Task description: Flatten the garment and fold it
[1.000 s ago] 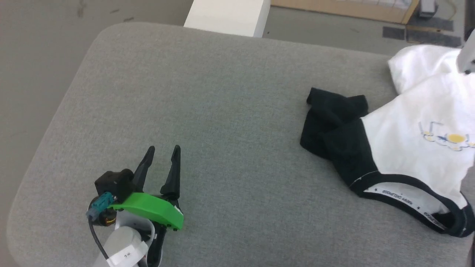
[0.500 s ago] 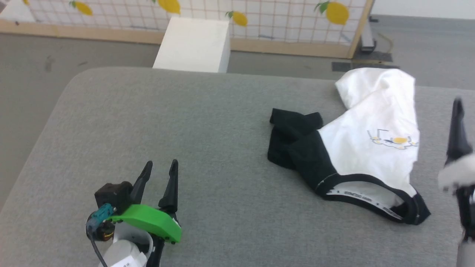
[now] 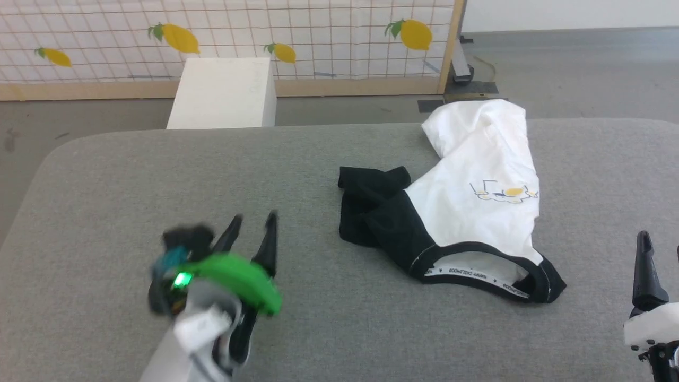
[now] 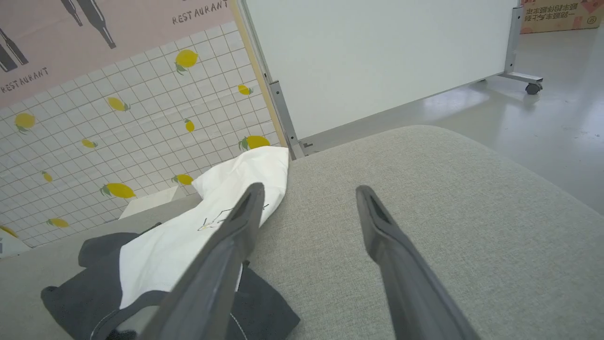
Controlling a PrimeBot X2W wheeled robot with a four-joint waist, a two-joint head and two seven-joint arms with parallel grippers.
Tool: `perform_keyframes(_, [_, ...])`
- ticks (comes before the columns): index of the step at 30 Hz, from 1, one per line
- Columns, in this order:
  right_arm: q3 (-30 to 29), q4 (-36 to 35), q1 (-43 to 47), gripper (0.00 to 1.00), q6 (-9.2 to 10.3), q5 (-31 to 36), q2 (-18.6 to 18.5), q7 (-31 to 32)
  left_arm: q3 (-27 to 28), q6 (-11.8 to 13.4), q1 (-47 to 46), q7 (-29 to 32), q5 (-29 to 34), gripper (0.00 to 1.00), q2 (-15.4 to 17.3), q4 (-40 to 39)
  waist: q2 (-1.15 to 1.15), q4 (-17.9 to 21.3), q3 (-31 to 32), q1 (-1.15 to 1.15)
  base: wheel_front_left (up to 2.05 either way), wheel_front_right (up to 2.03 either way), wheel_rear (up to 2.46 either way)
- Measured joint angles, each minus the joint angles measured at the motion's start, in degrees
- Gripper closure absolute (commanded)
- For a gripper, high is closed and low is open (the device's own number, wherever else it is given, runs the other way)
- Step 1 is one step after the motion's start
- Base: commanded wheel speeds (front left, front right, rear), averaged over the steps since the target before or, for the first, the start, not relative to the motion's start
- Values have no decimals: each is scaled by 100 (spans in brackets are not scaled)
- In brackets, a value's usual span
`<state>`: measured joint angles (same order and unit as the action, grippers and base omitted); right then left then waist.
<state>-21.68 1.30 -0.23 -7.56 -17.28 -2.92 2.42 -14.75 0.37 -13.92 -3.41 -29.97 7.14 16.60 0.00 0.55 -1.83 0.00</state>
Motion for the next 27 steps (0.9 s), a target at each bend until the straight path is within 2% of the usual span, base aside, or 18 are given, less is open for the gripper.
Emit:
perform_keyframes(4, [13, -22, -8, 0, 0, -2, -2, 21, -311, 70, -1034, 1020, -74, 0, -159, 415, 0, 99, -117, 0, 0, 0, 0])
perform_keyframes(10, [162, -68, -131, 0, 0, -63, 0, 34, -1116, 21, -2523, 3152, -82, 0, -337, 1362, 0, 283, -390, 0, 0, 0, 0])
perform_keyframes(13, [254, -40, -194, 0, 0, -93, 1, 30, -1429, -9, -3048, 3805, -32, 0, -374, 1747, 0, 396, -540, 0, 0, 0, 0])
perform_keyframes(16, [337, 4, -236, 0, 0, -126, 0, 14, -1666, -25, -3388, 4180, 63, 0, -378, 2095, 0, 526, -682, 0, 0, 0, 0])
perform_keyframes(22, [401, 40, -315, 0, 0, -180, 3, -43, -1894, -36, -3636, 4499, 227, 0, -392, 2767, 0, 777, -963, 0, 0, 0, 0])
perform_keyframes(27, [348, 81, -365, 0, 0, -182, 0, -90, -1956, -227, -3626, 4992, -58, 0, -399, 3101, 0, 908, -1173, 0, 0, 0, 0])
